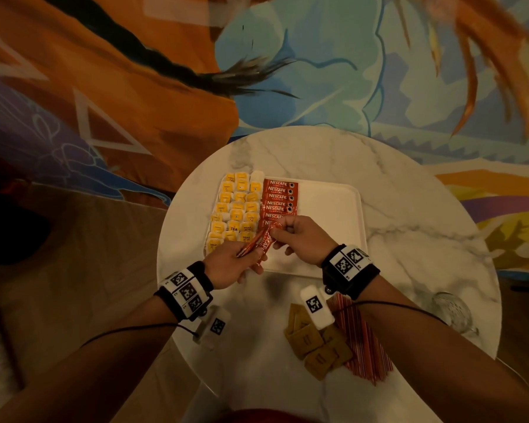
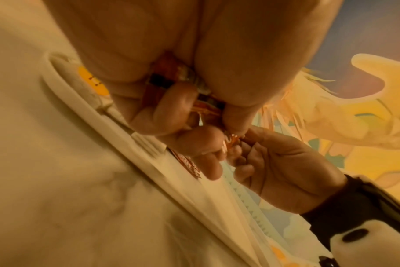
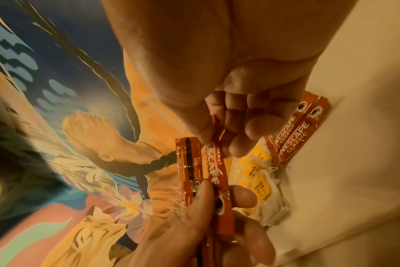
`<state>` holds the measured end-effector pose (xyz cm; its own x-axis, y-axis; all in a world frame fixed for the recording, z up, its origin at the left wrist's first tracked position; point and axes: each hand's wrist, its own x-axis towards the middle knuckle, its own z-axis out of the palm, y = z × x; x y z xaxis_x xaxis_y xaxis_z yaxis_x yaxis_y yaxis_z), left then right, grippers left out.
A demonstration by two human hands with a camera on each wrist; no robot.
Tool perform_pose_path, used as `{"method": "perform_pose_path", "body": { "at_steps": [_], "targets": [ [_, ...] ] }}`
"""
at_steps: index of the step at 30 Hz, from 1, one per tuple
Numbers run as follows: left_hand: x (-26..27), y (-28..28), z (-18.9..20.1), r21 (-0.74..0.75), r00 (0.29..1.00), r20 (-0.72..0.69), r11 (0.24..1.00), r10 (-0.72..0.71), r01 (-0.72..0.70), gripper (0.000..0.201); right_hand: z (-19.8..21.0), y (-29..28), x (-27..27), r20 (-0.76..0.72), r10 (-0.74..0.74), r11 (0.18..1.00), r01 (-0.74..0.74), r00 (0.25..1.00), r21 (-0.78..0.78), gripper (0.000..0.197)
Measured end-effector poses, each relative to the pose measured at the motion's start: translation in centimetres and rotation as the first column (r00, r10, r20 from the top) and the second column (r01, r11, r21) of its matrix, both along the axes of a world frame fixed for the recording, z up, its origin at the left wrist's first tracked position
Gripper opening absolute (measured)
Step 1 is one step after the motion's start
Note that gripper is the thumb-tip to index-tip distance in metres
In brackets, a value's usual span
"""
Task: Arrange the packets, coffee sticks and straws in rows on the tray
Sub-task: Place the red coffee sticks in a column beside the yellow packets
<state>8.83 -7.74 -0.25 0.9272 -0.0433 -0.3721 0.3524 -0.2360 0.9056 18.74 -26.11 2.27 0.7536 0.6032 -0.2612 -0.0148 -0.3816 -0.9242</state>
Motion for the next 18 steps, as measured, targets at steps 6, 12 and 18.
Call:
{"method": "perform_pose_path", "body": {
  "at_steps": [6, 12, 18],
  "targets": [
    [0.6, -0.2, 0.6, 0.111, 0.988, 0.059, 0.983, 0.144, -0.150, 0.034, 0.3, 0.1, -0.9, -0.045, 0.034, 0.999, -0.033, 0.998, 0.020, 0.018],
    [1.2, 0.0, 0.6, 0.122, 0.975, 0.117, 0.971, 0.192, -0.205, 0.032, 0.3, 0.4, -1.6, -0.010, 0.127, 0.992, -0.127, 0.992, -0.011, 0.029],
    [1.4, 0.0, 0.9, 0.086, 0.980, 0.120, 0.982, 0.158, -0.169, 0.025, 0.3, 0.5, -1.5, -0.014, 0.149, 0.988, -0.149, 0.989, -0.029, 0.044]
  ]
}}
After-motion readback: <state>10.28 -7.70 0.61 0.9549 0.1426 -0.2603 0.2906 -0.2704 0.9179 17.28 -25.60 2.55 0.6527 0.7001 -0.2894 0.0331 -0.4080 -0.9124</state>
